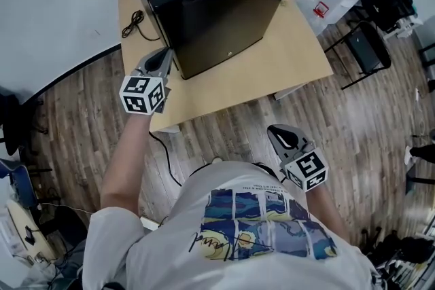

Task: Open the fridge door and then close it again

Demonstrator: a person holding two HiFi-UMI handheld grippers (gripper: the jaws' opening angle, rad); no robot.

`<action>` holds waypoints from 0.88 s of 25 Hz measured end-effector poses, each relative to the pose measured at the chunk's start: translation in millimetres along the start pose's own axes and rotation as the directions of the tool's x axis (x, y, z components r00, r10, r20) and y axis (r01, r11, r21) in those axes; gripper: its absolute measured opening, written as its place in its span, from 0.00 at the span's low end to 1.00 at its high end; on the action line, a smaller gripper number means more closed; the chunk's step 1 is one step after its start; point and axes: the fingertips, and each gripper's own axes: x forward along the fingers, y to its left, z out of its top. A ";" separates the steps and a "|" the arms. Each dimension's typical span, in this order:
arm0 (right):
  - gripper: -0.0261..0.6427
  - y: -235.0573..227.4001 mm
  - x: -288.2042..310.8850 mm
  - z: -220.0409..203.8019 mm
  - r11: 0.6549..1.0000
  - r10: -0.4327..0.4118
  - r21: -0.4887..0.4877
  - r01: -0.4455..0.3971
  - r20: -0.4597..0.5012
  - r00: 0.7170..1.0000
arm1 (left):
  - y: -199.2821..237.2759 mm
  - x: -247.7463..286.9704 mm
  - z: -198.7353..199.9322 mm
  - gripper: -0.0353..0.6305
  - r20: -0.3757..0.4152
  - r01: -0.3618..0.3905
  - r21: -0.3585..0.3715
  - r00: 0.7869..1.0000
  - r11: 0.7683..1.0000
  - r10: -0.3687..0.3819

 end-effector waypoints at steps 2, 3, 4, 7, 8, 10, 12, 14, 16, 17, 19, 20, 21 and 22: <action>0.06 -1.1 2.0 1.8 1.000 0.001 -0.001 -0.001 0.001 1.000 | 5.0 2.5 0.3 0.06 0.000 -0.005 -0.003 1.000 1.000 0.005; 0.06 -1.9 2.5 2.3 1.000 -0.001 -0.002 0.001 0.001 1.000 | 7.2 3.7 0.6 0.06 0.001 -0.008 -0.004 1.000 1.000 0.008; 0.06 -3.0 2.9 2.6 1.000 -0.003 -0.002 0.003 0.001 1.000 | 9.4 4.8 1.2 0.06 0.002 -0.010 -0.006 1.000 1.000 0.010; 0.06 -6.4 3.2 1.3 1.000 -0.014 0.001 0.014 0.002 1.000 | 14.5 7.0 2.6 0.06 0.009 -0.010 -0.006 1.000 1.000 0.010; 0.06 -7.2 2.9 0.2 1.000 -0.019 0.004 0.019 0.003 1.000 | 15.1 7.2 2.3 0.06 0.011 -0.009 -0.007 1.000 1.000 0.009; 0.06 -8.5 1.5 -2.4 1.000 -0.026 0.011 0.026 0.001 1.000 | 15.8 7.6 1.3 0.06 0.010 -0.010 -0.008 1.000 1.000 0.011; 0.06 -9.2 0.1 -4.1 0.999 -0.030 0.016 0.030 0.000 1.000 | 16.3 7.8 0.8 0.06 0.007 -0.014 -0.009 1.000 1.000 0.014; 0.06 -10.2 -0.9 -4.7 0.999 -0.032 0.017 0.032 0.001 0.999 | 17.0 7.6 0.9 0.06 0.006 -0.020 -0.009 1.000 1.000 0.020; 0.06 -11.1 -2.1 -5.0 0.999 -0.031 0.017 0.031 0.004 0.999 | 17.5 6.8 0.7 0.06 0.007 -0.031 -0.011 0.999 0.999 0.031; 0.06 -11.7 -2.9 -5.1 0.999 -0.030 0.016 0.030 0.005 1.000 | 17.5 6.5 0.7 0.06 0.007 -0.039 -0.013 0.999 0.999 0.039; 0.06 -12.8 -5.2 -5.0 1.000 -0.028 0.014 0.028 0.007 1.000 | 17.6 6.6 1.1 0.06 0.005 -0.057 -0.012 0.998 0.998 0.057; 0.06 -13.2 -6.8 -4.9 0.999 -0.028 0.014 0.028 0.008 1.000 | 17.9 6.7 1.5 0.06 0.005 -0.068 -0.012 0.998 0.998 0.068; 0.06 -13.8 -8.7 -5.0 0.999 -0.029 0.015 0.029 0.010 1.000 | 18.3 6.6 2.1 0.06 0.005 -0.080 -0.012 0.997 0.997 0.080; 0.06 -14.6 -10.8 -5.5 0.999 -0.030 0.017 0.030 0.010 0.999 | 18.8 6.2 2.8 0.06 0.007 -0.093 -0.014 0.996 0.996 0.093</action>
